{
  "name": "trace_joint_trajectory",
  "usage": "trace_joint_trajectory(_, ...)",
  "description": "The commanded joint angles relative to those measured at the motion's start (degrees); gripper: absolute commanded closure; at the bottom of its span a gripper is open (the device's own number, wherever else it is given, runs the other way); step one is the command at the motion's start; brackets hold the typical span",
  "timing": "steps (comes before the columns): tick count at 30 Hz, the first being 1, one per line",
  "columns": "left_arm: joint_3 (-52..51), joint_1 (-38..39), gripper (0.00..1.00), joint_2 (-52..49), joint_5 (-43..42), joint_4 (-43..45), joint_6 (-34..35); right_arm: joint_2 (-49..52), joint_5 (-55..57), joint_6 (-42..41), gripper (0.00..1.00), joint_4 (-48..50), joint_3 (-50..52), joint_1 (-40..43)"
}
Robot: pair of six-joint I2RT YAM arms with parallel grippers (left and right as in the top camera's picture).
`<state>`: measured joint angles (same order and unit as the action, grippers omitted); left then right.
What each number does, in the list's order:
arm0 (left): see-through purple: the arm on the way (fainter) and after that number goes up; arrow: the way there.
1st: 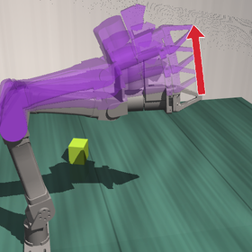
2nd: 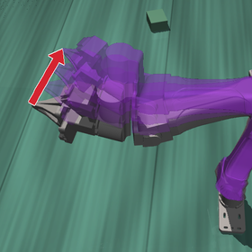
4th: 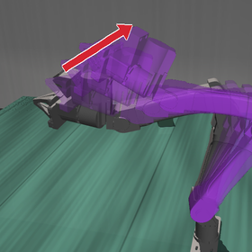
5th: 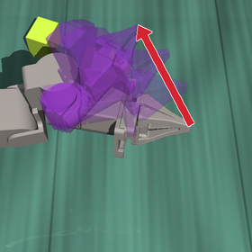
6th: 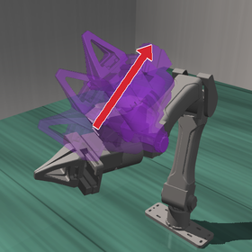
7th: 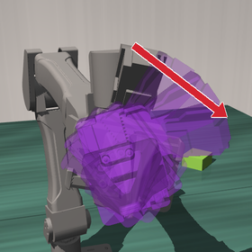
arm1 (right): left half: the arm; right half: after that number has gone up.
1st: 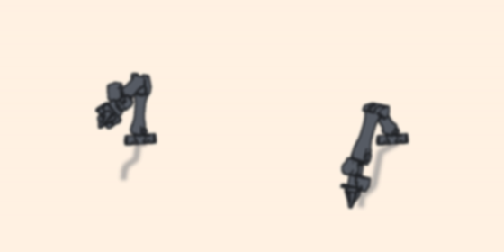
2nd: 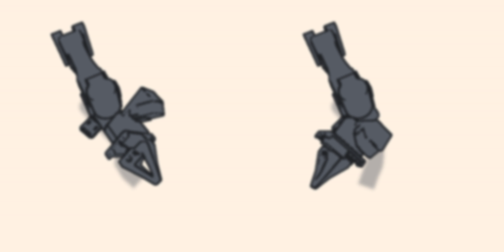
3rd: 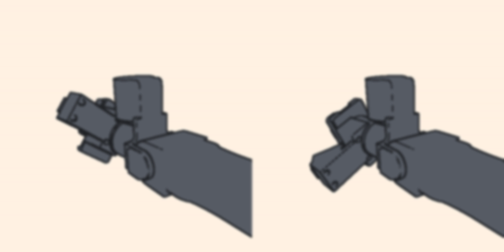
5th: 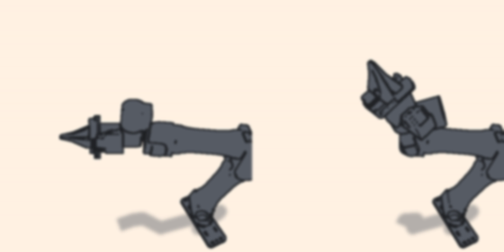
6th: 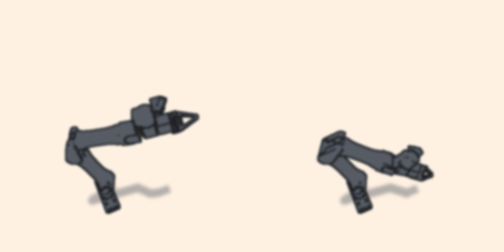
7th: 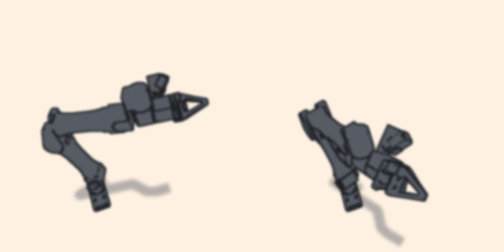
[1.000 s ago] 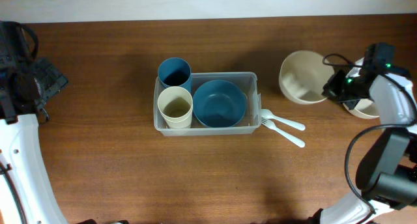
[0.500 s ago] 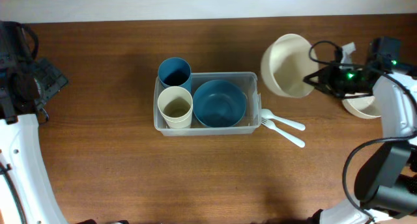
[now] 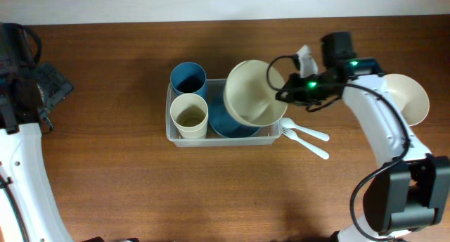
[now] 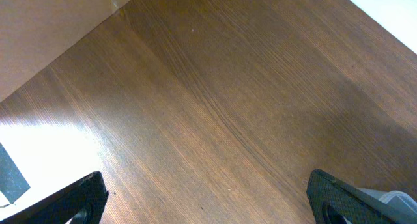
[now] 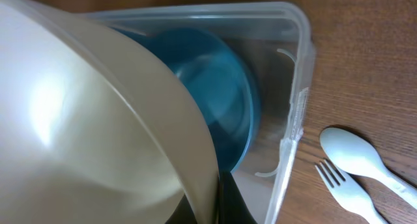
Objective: Pack container
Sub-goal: 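Lower the cream bowl into the blue bowl in the container, release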
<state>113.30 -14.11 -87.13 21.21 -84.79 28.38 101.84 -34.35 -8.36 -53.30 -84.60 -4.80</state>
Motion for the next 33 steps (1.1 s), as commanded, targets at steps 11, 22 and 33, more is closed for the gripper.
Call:
trace_joint_trajectory(11, -0.13, -0.26, 0.00, -0.20, -0.07, -0.07, 0.72, -0.76, 18.53, -4.24, 0.96, 3.04, -1.07, -8.33)
trace_joint_trajectory(22, -0.13, -0.26, 0.00, -0.20, -0.07, -0.04, 0.72, 2.69, 18.51, -4.66, 0.96, 4.04, -1.03, -11.15)
trace_joint_trajectory(33, -0.13, -0.26, 0.00, -0.20, -0.07, -0.07, 0.72, 4.09, 18.51, -4.85, 0.55, 4.68, -1.01, -11.76)
